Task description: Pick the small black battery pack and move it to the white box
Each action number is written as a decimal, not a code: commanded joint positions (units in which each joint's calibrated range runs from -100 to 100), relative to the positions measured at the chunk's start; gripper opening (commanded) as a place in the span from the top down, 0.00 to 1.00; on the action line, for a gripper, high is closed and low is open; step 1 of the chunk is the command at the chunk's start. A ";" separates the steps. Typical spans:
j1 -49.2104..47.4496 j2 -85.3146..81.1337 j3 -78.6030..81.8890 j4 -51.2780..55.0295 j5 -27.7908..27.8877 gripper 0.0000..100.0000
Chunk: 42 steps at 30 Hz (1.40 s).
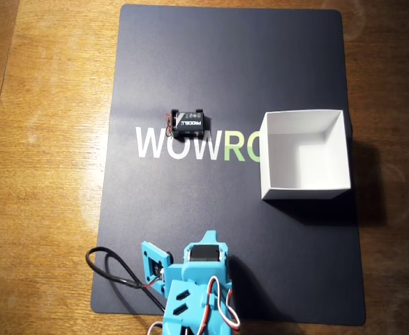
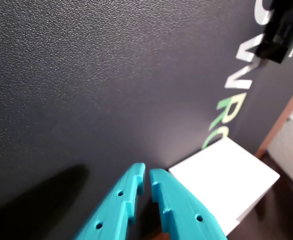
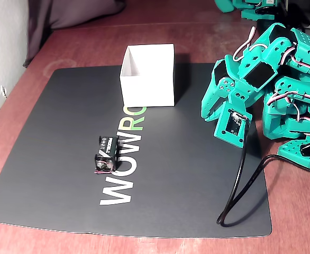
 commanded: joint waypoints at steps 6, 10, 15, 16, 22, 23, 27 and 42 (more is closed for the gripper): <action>-0.47 -0.15 -0.16 0.84 -0.07 0.99; -0.47 -0.15 -0.16 0.84 -0.07 0.99; -0.47 -0.15 -0.16 0.84 -0.07 0.99; -0.47 -0.15 -0.16 0.84 -0.07 0.99; -0.47 -0.15 -0.16 0.84 -0.02 0.99; -0.47 -0.15 -0.16 0.84 -0.02 0.99; -0.47 -0.15 -0.16 0.84 -0.02 0.99; -3.40 3.36 -1.52 -8.02 3.41 0.99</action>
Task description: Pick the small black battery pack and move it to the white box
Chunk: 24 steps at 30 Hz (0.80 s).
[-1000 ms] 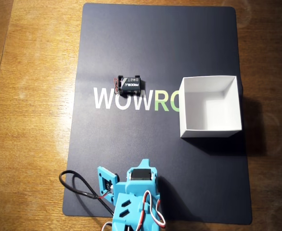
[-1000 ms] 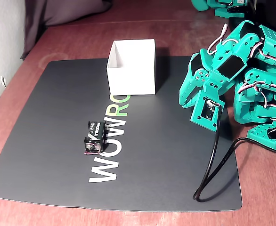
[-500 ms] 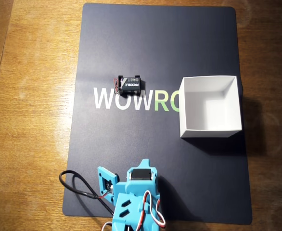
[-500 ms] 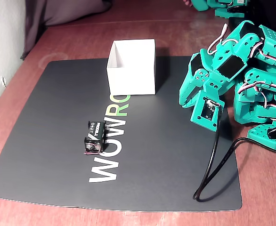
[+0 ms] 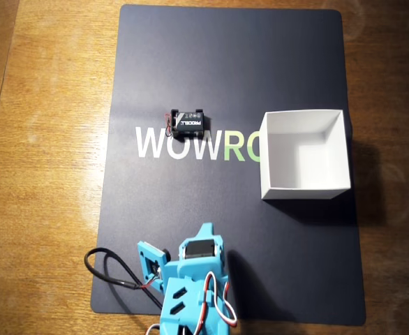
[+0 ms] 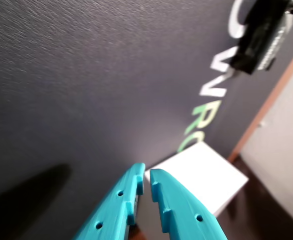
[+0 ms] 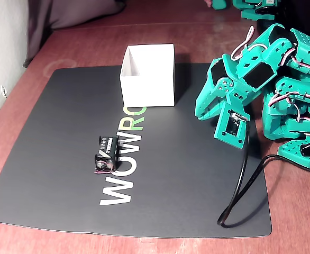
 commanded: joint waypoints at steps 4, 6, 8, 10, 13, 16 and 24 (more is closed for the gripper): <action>-0.56 16.61 -8.42 -8.04 1.90 0.99; -1.27 24.67 -13.77 -9.70 1.79 0.99; -3.96 32.74 -20.48 -9.53 1.79 0.99; -5.96 40.89 -29.10 -9.35 1.79 0.99; -9.48 54.40 -45.97 -6.98 1.79 0.99; -11.59 64.48 -59.30 -1.38 1.57 0.93; -11.71 88.42 -93.86 18.52 -3.81 0.75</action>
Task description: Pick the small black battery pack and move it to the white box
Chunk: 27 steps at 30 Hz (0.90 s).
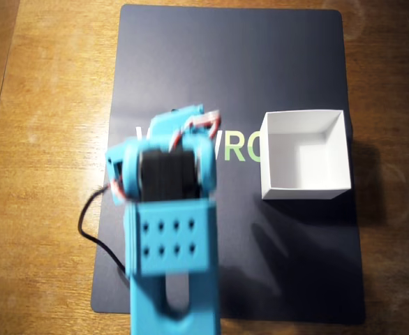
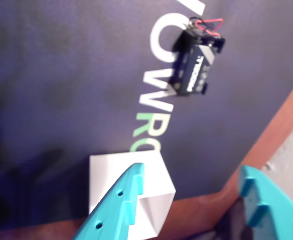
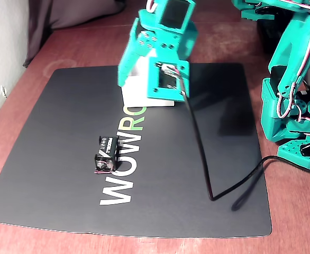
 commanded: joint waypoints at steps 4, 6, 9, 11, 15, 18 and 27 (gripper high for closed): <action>-0.34 9.40 -15.49 4.91 -1.13 0.75; -0.34 10.72 -15.94 4.56 -1.13 0.75; -0.22 13.08 -15.94 4.56 -1.18 0.74; 0.13 15.36 -16.21 4.47 -2.49 0.70; 0.36 19.75 -18.84 4.47 -5.09 0.64; 0.25 22.82 -21.11 4.47 -5.09 0.63; -0.22 32.46 -26.92 4.47 -4.60 0.64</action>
